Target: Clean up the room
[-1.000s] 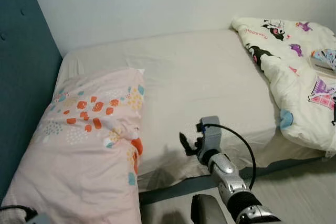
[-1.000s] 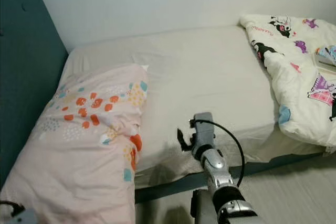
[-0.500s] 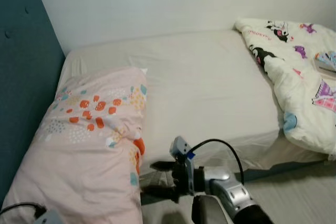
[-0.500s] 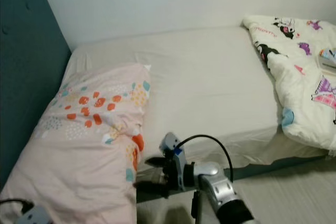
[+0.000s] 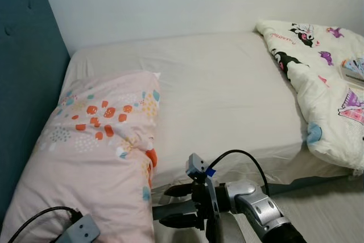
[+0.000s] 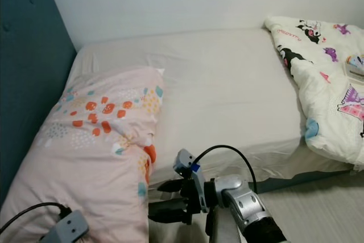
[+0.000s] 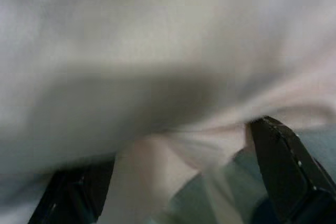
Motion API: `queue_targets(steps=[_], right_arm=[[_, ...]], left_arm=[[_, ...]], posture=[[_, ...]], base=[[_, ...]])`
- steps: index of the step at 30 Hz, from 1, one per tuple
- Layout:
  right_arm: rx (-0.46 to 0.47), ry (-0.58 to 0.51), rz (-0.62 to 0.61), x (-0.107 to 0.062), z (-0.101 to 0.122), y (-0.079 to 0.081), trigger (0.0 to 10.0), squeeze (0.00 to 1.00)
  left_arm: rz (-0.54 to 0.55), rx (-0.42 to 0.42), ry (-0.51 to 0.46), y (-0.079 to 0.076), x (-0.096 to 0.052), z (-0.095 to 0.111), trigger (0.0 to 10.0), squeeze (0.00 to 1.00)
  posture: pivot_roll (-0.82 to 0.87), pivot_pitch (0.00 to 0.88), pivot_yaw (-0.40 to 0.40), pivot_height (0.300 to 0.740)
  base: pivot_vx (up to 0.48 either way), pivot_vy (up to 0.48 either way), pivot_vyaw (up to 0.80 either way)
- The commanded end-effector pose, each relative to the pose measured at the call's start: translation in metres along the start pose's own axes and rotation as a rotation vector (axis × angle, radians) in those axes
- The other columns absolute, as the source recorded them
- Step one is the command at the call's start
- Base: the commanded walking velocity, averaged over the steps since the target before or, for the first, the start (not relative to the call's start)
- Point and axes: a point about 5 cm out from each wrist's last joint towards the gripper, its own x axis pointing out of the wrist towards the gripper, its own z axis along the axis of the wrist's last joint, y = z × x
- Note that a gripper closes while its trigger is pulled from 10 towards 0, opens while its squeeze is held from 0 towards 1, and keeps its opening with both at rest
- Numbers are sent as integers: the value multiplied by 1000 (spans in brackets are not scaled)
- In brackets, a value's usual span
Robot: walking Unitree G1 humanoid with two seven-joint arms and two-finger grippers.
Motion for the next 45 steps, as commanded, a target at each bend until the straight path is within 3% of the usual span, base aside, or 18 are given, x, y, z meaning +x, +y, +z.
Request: queue_targets(steps=[1, 3, 6, 7, 11, 14, 15, 16, 18, 20, 26, 33, 35, 38, 40, 45], right_arm=[[16, 5, 26, 3, -1, 6, 10000, 0], [17, 8, 27, 3, -1, 7, 10000, 0], [20, 12, 27, 2, -1, 8, 10000, 0], [20, 12, 27, 2, -1, 8, 10000, 0], [26, 15, 18, 1, -2, 9, 10000, 0], [28, 17, 15, 0, -2, 10, 10000, 0], [29, 17, 12, 0, -2, 10, 10000, 0], [29, 17, 12, 0, -2, 10, 10000, 0], [31, 18, 9, -1, -1, 11, 10000, 0], [31, 18, 9, -1, -1, 11, 10000, 0], [32, 21, -2, -3, -1, 10, 10000, 0], [32, 17, -10, -1, 0, 9, 10000, 0], [33, 18, -17, -1, 0, 9, 10000, 0], [33, 18, -20, -1, 0, 9, 10000, 0], [33, 18, -27, -2, 1, 8, 10000, 0], [31, 15, -35, -2, 1, 8, 10000, 0]], left_arm=[[14, 1, -29, -7, 20, 8, 10000, 0], [26, -13, -60, -5, 28, 17, 10000, 0], [63, -3, -166, 3, 49, 52, 10000, 0], [63, -3, -166, 3, 49, 52, 10000, 0], [112, -5, -281, 17, 66, 92, 10000, 0], [132, -3, -312, 21, 69, 103, 10000, 0], [154, 1, -345, 26, 72, 116, 10000, 0], [154, 1, -345, 26, 72, 116, 10000, 0], [213, 18, -408, 42, 75, 140, 10000, 0], [213, 18, -408, 42, 75, 140, 10000, 0], [342, 39, -455, 78, 74, 176, 10000, 0], [401, 44, -473, 83, 79, 200, 10000, 0], [464, 37, -499, 86, 82, 217, 10000, 0], [499, 34, -514, 88, 81, 225, 10000, 0], [594, 44, -533, 98, 77, 240, 10000, 0], [684, 57, -546, 111, 69, 252, 10000, 0]], posture=[[-6, 205, -86, 582], [-6, 205, -86, 582], [-14, 213, -87, 582], [-14, 213, -87, 582], [-19, 218, -81, 582], [-20, 218, -80, 582], [-23, 218, -78, 582], [-23, 218, -78, 582], [-25, 219, -75, 582], [-25, 219, -75, 582], [-20, 219, -76, 582], [-21, 219, -75, 582], [-25, 221, -76, 582], [-26, 220, -76, 582], [-29, 221, -74, 582], [-32, 214, -72, 582]], base=[[0, 0, 0], [0, 0, 0], [0, 0, 0], [0, 0, 0], [0, 0, 0], [0, 0, 0], [0, 0, 0], [0, 0, 0], [0, 0, 0], [0, 0, 0], [0, 0, 0], [0, 0, 0], [0, 0, 0], [0, 0, 0], [0, 0, 0], [0, 0, 0]])
